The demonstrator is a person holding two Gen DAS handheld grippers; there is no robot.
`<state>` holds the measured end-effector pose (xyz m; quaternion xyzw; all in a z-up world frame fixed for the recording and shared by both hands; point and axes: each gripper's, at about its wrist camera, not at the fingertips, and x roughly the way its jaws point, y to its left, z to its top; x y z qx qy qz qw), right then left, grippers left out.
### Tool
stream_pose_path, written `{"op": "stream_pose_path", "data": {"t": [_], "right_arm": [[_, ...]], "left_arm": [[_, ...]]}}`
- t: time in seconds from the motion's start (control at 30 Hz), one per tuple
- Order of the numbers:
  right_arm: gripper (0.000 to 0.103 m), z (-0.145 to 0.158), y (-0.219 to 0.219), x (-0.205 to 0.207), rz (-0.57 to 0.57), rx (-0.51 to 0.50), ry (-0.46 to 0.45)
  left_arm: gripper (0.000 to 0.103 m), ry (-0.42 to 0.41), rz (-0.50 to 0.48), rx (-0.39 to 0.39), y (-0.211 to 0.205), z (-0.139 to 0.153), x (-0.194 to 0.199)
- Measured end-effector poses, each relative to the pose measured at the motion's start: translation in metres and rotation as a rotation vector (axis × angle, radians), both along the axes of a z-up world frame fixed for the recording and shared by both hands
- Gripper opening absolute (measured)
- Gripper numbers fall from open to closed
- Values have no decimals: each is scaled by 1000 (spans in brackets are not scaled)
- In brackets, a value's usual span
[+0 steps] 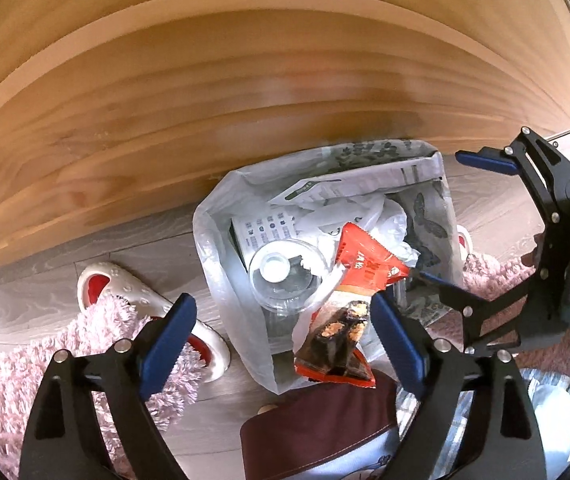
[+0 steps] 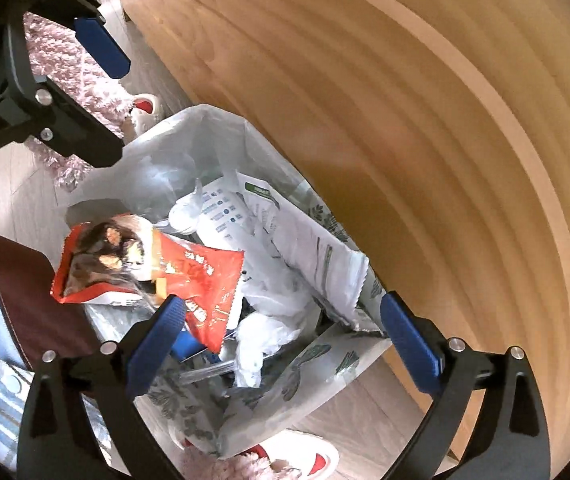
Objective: Collect trash
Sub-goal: 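Open the right tool to release the dog food packet into the bag, then raise both tools from the trash bag back toward the bed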
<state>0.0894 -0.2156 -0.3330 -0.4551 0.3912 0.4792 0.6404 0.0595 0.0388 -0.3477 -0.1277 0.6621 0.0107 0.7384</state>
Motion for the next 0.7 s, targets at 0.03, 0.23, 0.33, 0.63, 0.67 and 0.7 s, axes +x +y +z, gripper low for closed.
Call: {"op": "stream_pose_path", "data": {"t": [0.03,0.23,0.33,0.63,0.67,0.7], "right_arm": [[94,-2,0,-2,-7,3,2],[94,9,-2,-10,-33,25,-17],[94,19,-6,-14,-40,33,-30],[94,27,-15,-22,-59,48,-37],[94,29,-17,-22,-66,53,-37],[94,32,-19,-22,-73,56,-36]], "left_arm": [[90,-1,-4,2,-1,0,0],[96,-9,-16,9,-3,4,-3],[96,-4,-3,8,-1,4,-6],[96,-30,-14,12,-8,13,-9],[96,-34,-14,15,-9,15,-9],[96,-40,-14,19,-9,17,-10]]}}
